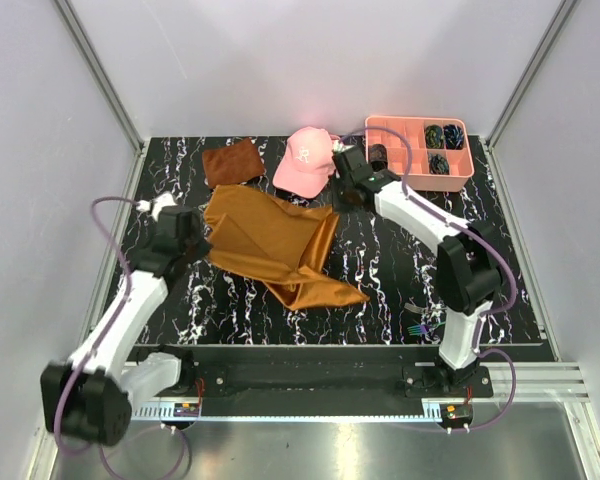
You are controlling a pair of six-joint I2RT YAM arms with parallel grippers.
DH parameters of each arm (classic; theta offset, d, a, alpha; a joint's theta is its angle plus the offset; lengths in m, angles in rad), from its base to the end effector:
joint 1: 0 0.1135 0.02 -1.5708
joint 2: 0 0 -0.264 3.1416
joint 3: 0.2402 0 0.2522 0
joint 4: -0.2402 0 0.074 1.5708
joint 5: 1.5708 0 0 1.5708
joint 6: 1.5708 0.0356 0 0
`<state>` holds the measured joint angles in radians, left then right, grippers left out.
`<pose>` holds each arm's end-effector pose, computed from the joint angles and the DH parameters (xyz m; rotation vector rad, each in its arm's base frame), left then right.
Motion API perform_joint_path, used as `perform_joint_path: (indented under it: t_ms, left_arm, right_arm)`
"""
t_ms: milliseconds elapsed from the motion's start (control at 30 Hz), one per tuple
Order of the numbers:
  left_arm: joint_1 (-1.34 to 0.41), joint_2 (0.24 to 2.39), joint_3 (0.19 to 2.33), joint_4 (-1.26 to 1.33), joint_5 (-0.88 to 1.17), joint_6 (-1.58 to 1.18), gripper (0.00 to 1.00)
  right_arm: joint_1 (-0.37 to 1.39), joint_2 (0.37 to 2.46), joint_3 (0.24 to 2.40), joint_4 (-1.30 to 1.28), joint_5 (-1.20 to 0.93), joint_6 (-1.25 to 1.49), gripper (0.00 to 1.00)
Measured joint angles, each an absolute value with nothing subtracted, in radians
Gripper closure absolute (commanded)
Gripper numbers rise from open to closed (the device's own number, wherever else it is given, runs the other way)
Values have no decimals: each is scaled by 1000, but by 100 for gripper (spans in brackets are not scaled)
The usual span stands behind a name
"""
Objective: Fold the napkin into a case and place the utensils inside
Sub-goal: Flatten out the crumpled napkin at the center of the board.
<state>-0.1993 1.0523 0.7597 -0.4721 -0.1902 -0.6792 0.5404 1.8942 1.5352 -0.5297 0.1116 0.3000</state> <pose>0.2166 -0.0369 0.2542 -0.6449 2.2376 -0.2210 0.3650 0.2144 0.2490 -0.2471 2.4535 0.2312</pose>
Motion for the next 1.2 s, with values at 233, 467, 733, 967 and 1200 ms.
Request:
perform_joint_path:
  t_ms: [233,467,733,967,1200]
  left_arm:
    - [-163,749,790,-622,-225,-760,100]
    - [-162,554,562,-767,-171,-923,100]
    - [-167,425,537,-954,-149,-990,37]
    - [-167,585,663,-933,-63,-905,33]
    - [-175,803,696,-639,93,-857,45]
  right_arm:
    - [490,1809,1604,-527,75,296,100]
    - [332,1845,1596,-523,-46,263,79]
    - [287,2096,1852,-712,86,239,13]
    - [288,1879,1590,-764,90,344,0]
    - [302,1512,1142,-688,18,466,23]
